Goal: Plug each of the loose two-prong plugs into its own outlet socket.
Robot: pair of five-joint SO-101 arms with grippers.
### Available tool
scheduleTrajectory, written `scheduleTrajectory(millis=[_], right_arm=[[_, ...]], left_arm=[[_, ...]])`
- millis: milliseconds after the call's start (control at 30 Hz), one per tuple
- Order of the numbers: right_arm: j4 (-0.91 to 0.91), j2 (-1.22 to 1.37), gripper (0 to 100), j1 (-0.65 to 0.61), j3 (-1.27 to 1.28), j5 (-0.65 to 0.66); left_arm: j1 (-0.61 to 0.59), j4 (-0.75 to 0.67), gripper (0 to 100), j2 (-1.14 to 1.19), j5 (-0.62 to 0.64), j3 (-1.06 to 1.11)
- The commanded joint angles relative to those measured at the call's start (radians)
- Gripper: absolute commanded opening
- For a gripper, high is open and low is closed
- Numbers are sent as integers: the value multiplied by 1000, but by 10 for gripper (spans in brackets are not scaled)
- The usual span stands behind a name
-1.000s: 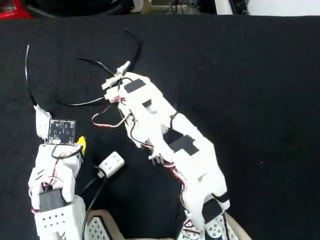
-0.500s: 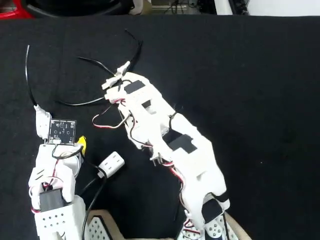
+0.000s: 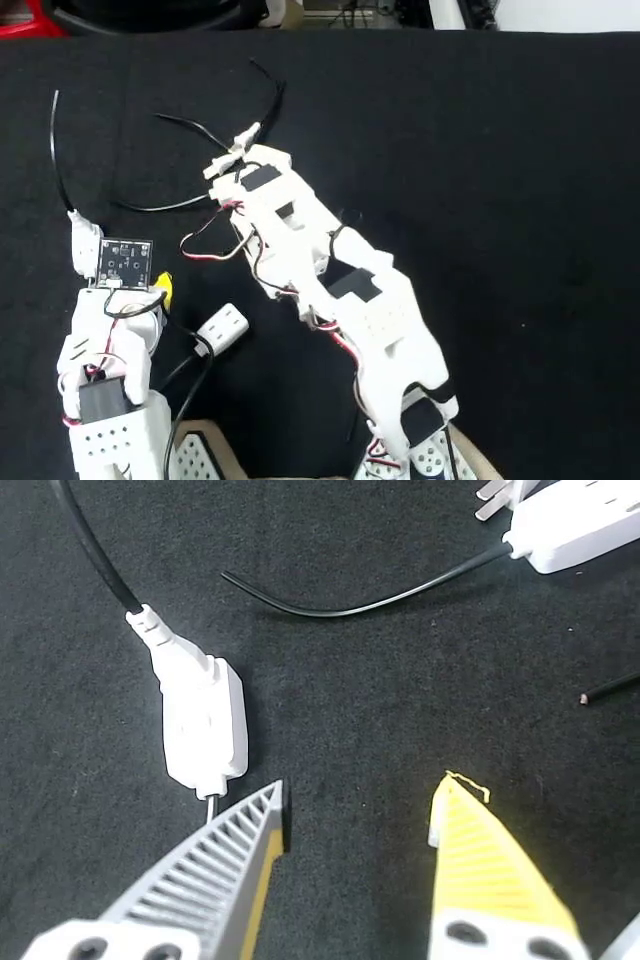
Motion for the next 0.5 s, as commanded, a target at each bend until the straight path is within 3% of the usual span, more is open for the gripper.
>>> scheduleTrajectory(millis=[0, 167, 367, 467], right_arm=[[31, -5, 12, -23, -71, -9], [32, -91, 11, -44, -81, -9], [18, -435, 11, -110, 54, -31], [-80, -601, 11, -129, 137, -64]], left_arm=[[12, -23, 235, -2, -11, 19], [12, -23, 235, -2, -11, 19], [12, -23, 235, -2, -11, 19], [12, -25, 238, -2, -11, 19]])
